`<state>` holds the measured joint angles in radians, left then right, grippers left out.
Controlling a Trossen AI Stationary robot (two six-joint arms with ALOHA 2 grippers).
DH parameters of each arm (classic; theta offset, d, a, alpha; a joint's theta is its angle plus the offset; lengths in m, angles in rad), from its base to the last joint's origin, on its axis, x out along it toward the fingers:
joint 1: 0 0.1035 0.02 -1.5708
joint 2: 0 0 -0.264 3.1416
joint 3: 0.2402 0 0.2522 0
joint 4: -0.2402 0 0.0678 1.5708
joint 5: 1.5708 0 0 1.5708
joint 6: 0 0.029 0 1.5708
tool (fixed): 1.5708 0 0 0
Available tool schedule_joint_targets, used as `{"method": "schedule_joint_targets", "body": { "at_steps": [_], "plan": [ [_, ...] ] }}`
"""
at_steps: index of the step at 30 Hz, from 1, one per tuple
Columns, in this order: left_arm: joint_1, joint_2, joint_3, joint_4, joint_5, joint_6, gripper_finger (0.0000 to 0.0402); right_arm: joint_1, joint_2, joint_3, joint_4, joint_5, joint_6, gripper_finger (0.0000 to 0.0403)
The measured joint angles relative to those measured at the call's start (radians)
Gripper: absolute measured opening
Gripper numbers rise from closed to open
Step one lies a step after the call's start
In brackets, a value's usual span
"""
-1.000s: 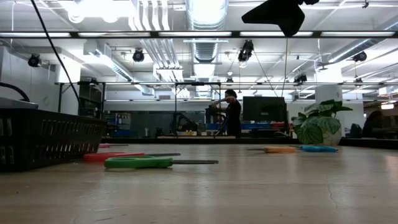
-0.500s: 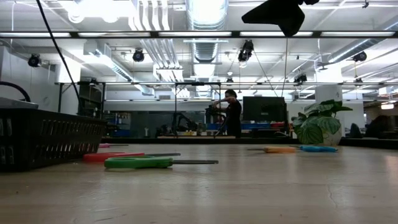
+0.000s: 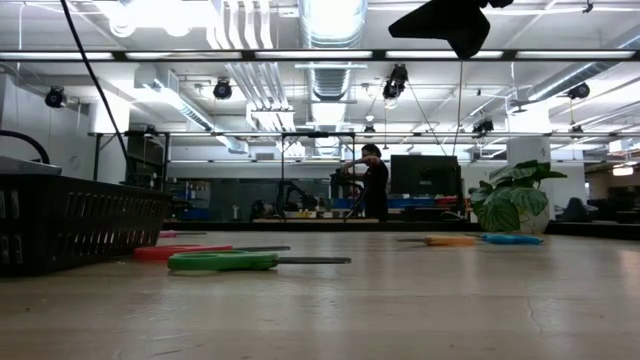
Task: Pick & Place Paint Supplies
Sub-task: Put the silver paint brush into the transparent bin
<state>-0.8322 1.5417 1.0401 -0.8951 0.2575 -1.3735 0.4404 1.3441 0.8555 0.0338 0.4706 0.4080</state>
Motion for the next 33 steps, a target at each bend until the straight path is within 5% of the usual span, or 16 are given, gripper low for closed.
{"method": "schedule_joint_targets", "body": {
  "at_steps": [11,33],
  "plan": [
    [0.000,0.000,0.000,0.003,-0.006,-0.042,0.0062,0.000,0.000,0.000,0.000,0.000,0.000,0.0253],
    [0.014,-0.004,0.000,0.054,-0.063,-0.040,0.0066,0.000,0.000,0.000,0.000,0.000,0.000,0.0253]
  ]
}}
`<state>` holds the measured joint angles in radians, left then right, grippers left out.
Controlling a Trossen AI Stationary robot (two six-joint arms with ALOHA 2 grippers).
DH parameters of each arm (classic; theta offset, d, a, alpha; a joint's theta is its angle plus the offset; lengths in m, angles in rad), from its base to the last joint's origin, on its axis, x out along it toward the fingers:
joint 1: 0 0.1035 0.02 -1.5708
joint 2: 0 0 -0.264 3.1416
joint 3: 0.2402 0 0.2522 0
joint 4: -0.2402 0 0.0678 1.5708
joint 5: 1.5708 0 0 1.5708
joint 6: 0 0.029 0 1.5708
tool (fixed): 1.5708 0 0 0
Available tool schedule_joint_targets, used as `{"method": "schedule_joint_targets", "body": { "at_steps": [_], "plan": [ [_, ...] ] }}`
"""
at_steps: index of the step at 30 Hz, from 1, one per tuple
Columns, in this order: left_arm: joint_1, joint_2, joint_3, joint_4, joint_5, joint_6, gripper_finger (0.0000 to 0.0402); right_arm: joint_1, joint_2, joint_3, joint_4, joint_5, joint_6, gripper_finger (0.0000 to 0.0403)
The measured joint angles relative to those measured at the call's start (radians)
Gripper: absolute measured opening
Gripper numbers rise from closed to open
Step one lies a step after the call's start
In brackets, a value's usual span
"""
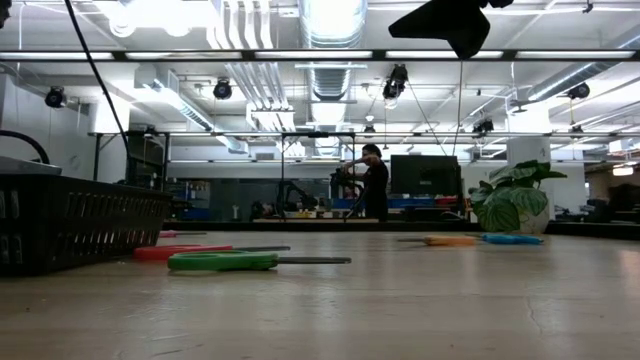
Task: Pick & Place Paint Supplies
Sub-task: Put the silver paint brush into the transparent bin
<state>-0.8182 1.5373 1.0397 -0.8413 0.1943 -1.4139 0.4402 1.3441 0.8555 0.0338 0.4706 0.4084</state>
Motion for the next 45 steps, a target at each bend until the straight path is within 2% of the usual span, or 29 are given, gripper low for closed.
{"method": "schedule_joint_targets", "body": {
  "at_steps": [6,15,20,24,28,33,39,42,45],
  "plan": [
    [0.012,-0.010,0.000,0.000,-0.045,0.028,0.0066,0.000,0.000,0.000,0.000,0.000,0.000,0.0253],
    [0.078,-0.049,0.000,-0.063,-0.046,0.095,0.0066,0.000,0.000,0.000,0.000,0.000,0.000,0.0253],
    [0.145,-0.065,0.000,-0.102,-0.077,0.162,0.0086,0.000,0.000,0.000,0.000,0.000,0.000,0.0253],
    [0.198,-0.075,0.000,-0.106,-0.144,0.302,0.0120,0.000,0.000,0.000,0.000,0.000,0.000,0.0253],
    [0.249,-0.077,0.000,-0.070,-0.271,0.491,0.0140,0.000,0.000,0.000,0.000,0.000,0.000,0.0253],
    [0.308,-0.077,0.000,0.061,-0.463,0.726,0.0144,0.000,0.000,0.000,0.000,0.000,0.000,0.0253],
    [0.340,-0.077,0.000,0.325,-0.682,0.978,0.0144,0.000,0.000,0.000,0.000,0.000,0.000,0.0253],
    [0.346,-0.077,0.000,0.454,-0.734,1.088,0.0143,0.000,0.000,0.000,0.000,0.000,0.000,0.0253],
    [0.352,-0.077,-0.026,0.620,-0.741,1.182,0.0143,0.000,0.000,0.000,0.000,0.000,0.000,0.0253]
  ]
}}
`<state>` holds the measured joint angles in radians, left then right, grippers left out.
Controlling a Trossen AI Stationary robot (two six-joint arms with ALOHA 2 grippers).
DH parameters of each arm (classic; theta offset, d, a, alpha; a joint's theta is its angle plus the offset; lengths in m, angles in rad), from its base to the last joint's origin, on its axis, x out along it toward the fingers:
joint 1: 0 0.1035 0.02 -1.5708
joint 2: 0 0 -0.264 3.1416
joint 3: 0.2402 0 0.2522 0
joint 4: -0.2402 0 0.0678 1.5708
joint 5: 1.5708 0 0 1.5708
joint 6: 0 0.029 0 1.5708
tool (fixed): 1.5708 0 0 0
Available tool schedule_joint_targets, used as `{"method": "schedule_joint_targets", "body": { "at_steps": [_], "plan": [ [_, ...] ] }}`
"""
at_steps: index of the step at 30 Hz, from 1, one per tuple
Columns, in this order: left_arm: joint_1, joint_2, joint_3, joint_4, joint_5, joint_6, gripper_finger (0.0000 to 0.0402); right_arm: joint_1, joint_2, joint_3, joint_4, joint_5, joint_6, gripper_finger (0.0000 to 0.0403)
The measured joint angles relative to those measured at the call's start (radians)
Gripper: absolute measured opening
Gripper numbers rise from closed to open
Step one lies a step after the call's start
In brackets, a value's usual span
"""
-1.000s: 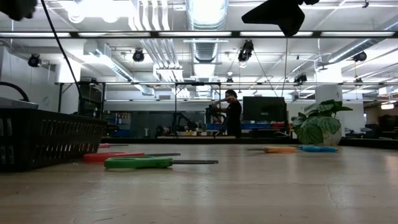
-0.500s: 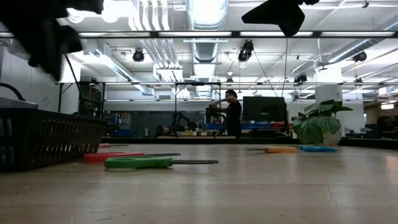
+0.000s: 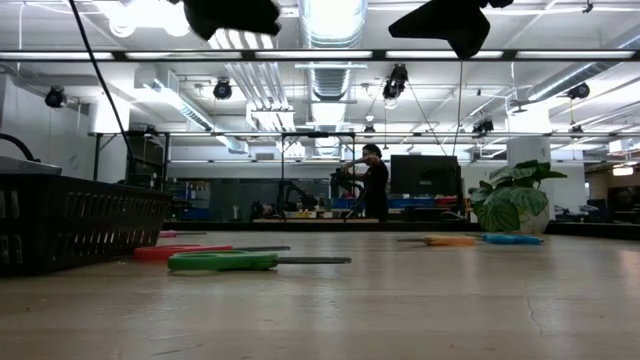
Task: Pick & Place Paint Supplies
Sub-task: Put the silver paint brush into the transparent bin
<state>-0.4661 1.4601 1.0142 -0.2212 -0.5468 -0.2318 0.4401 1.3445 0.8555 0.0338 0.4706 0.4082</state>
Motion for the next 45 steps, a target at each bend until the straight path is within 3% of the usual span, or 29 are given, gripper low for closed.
{"method": "schedule_joint_targets", "body": {
  "at_steps": [3,7,16,21,25,45],
  "plan": [
    [0.002,0.000,-0.062,0.230,0.017,0.130,0.0143,0.000,0.000,0.000,0.000,0.000,0.000,0.0253],
    [0.024,-0.003,-0.172,0.498,0.126,0.256,0.0143,0.000,0.000,0.000,0.000,0.000,0.000,0.0253],
    [0.145,-0.046,-0.367,0.761,0.278,0.212,0.0143,0.000,0.000,0.000,0.000,0.000,0.000,0.0253],
    [0.202,-0.055,-0.423,0.925,0.493,0.205,0.0142,0.000,0.000,0.000,0.000,0.000,0.000,0.0253],
    [0.207,-0.059,-0.431,0.942,0.581,0.205,0.0142,0.000,0.000,0.000,0.000,0.000,0.000,0.0253],
    [0.206,-0.058,-0.431,0.833,0.581,0.205,0.0142,0.000,0.000,0.000,0.004,0.000,-0.023,0.0253]
  ]
}}
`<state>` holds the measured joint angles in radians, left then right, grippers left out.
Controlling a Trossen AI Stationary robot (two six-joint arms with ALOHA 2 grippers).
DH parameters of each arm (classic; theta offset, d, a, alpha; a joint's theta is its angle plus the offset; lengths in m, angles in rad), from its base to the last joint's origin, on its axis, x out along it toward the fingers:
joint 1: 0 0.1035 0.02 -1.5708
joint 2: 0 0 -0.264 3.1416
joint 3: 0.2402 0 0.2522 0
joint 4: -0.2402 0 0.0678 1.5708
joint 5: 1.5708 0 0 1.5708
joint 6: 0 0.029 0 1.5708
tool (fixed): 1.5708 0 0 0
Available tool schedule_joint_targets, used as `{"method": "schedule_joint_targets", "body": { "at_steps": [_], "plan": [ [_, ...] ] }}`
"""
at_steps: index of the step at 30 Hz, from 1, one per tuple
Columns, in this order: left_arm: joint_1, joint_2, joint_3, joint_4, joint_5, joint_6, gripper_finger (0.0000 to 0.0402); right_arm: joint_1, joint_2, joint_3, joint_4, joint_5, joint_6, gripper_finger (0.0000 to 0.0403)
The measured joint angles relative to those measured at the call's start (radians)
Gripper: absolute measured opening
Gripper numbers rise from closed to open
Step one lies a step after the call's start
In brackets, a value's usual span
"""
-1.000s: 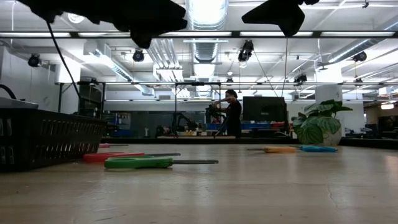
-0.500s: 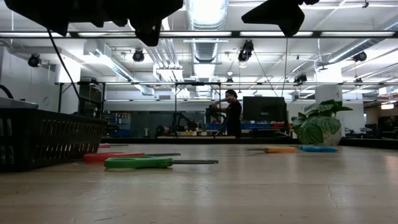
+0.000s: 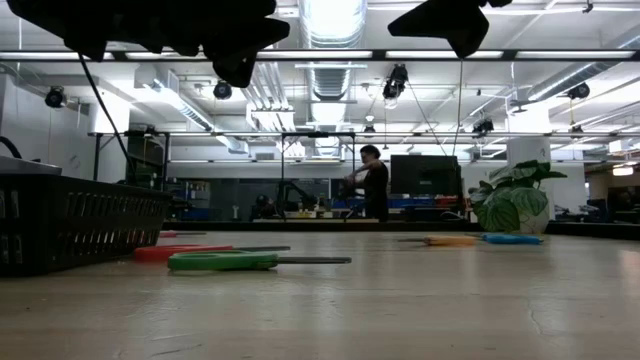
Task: Pick & Place Paint Supplies
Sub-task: Put the silver paint brush into the transparent bin
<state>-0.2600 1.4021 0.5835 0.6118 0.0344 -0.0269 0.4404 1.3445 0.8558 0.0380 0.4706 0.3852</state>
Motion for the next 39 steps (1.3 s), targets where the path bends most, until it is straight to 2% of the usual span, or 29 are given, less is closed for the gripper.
{"method": "schedule_joint_targets", "body": {
  "at_steps": [19,24,27,33,36,39],
  "plan": [
    [-0.001,0.000,0.000,-0.007,0.000,-0.003,0.0142,0.000,0.000,0.000,0.028,-0.004,0.019,0.0253],
    [-0.001,0.000,0.000,-0.007,0.000,-0.003,0.0142,-0.026,-0.004,0.013,0.001,0.094,0.214,0.0253],
    [-0.001,0.000,0.000,-0.007,0.000,-0.003,0.0142,-0.061,-0.010,0.070,-0.224,0.133,0.374,0.0253],
    [-0.001,0.000,0.000,-0.007,0.000,-0.003,0.0142,-0.160,0.023,0.266,-0.905,0.140,0.773,0.0253],
    [-0.001,0.000,0.000,-0.007,0.000,-0.003,0.0142,-0.207,0.050,0.347,-1.126,0.127,0.887,0.0253],
    [-0.001,0.000,0.000,-0.007,0.000,-0.002,0.0142,-0.263,0.069,0.399,-1.249,0.081,0.929,0.0253]
  ]
}}
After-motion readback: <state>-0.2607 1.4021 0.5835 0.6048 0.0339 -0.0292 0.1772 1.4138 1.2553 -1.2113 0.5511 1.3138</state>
